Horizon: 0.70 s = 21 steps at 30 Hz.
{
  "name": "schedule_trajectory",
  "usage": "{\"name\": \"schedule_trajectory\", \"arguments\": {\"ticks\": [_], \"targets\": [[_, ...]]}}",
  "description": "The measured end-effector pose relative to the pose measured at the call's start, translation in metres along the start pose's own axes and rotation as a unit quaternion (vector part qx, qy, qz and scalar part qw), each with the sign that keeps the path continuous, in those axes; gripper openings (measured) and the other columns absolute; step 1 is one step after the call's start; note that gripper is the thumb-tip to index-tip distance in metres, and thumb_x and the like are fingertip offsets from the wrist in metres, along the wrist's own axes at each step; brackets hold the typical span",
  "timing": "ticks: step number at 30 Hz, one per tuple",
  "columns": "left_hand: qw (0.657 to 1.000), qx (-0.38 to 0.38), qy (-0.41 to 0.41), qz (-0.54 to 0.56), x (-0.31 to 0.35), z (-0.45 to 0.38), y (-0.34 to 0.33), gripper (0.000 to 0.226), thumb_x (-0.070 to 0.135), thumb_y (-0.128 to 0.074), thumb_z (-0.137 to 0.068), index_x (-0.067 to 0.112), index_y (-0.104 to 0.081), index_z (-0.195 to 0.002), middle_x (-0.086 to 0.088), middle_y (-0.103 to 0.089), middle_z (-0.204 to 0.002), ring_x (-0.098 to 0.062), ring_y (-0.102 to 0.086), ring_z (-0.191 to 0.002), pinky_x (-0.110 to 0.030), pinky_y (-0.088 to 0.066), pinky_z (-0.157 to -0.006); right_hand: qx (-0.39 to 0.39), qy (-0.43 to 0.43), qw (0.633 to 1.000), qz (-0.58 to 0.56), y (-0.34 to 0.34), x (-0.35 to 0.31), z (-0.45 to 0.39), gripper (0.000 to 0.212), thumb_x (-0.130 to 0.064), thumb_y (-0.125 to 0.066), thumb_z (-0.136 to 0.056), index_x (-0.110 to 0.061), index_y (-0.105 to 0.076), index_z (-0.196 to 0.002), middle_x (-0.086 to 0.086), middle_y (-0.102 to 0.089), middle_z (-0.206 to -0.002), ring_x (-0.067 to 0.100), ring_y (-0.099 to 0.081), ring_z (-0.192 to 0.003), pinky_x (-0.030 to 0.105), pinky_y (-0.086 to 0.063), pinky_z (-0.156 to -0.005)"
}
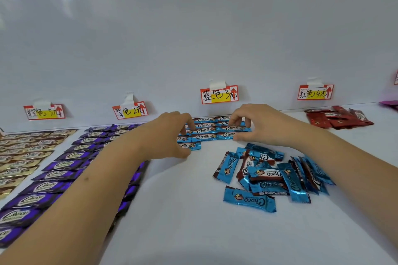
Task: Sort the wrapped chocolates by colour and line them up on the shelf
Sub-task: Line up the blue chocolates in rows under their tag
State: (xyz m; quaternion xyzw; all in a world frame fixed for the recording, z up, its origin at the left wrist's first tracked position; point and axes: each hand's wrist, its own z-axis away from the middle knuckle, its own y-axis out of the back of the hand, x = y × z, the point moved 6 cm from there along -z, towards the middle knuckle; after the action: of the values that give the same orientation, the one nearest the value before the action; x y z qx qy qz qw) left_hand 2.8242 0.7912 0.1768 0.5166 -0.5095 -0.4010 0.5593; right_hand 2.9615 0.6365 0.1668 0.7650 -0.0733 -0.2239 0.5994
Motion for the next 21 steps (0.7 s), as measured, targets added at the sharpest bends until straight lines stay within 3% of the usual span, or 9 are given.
{"name": "schedule_trajectory", "arguments": {"ticks": [2, 6, 15, 21], "targets": [[1.0, -0.006, 0.012, -0.009, -0.006, 0.001, 0.0, 0.038, 0.033, -0.072, -0.083, 0.029, -0.055, -0.116, 0.01, -0.055, -0.109, -0.007, -0.053, -0.093, -0.022, -0.045, -0.08, -0.006, 0.004, 1.0, -0.007, -0.002, 0.001, 0.0, 0.03, -0.038, -0.068, -0.088, -0.037, -0.061, -0.117, -0.017, -0.058, -0.109, 0.0, -0.053, -0.092, 0.015, -0.04, -0.077], [1.0, -0.019, 0.022, -0.012, -0.012, -0.001, -0.002, 0.019, 0.027, -0.07, -0.083, 0.028, -0.063, -0.1, 0.014, -0.06, -0.095, -0.008, -0.058, -0.086, -0.029, -0.051, -0.084, -0.022, 0.0, 1.0, -0.019, -0.007, 0.002, -0.002, 0.022, -0.033, -0.067, -0.091, -0.042, -0.064, -0.111, -0.018, -0.06, -0.107, 0.001, -0.056, -0.094, 0.015, -0.042, -0.077], [0.998, -0.026, 0.055, -0.035, -0.026, -0.001, -0.001, 0.016, 0.026, -0.068, -0.081, 0.03, -0.061, -0.094, 0.012, -0.062, -0.091, -0.003, -0.054, -0.071, -0.019, -0.041, -0.064, -0.018, -0.003, 1.0, -0.021, -0.007, 0.003, -0.002, 0.02, -0.031, -0.067, -0.09, -0.039, -0.065, -0.108, -0.017, -0.059, -0.104, 0.001, -0.056, -0.091, 0.017, -0.045, -0.079], [0.997, -0.027, 0.055, -0.048, -0.025, 0.0, 0.001, 0.017, 0.026, -0.067, -0.082, 0.03, -0.062, -0.098, 0.011, -0.063, -0.094, -0.003, -0.054, -0.072, -0.02, -0.042, -0.066, -0.02, -0.011, 1.0, -0.018, -0.007, 0.002, -0.002, 0.021, -0.03, -0.067, -0.091, -0.037, -0.065, -0.11, -0.016, -0.059, -0.104, 0.002, -0.056, -0.091, 0.022, -0.048, -0.083]]}}
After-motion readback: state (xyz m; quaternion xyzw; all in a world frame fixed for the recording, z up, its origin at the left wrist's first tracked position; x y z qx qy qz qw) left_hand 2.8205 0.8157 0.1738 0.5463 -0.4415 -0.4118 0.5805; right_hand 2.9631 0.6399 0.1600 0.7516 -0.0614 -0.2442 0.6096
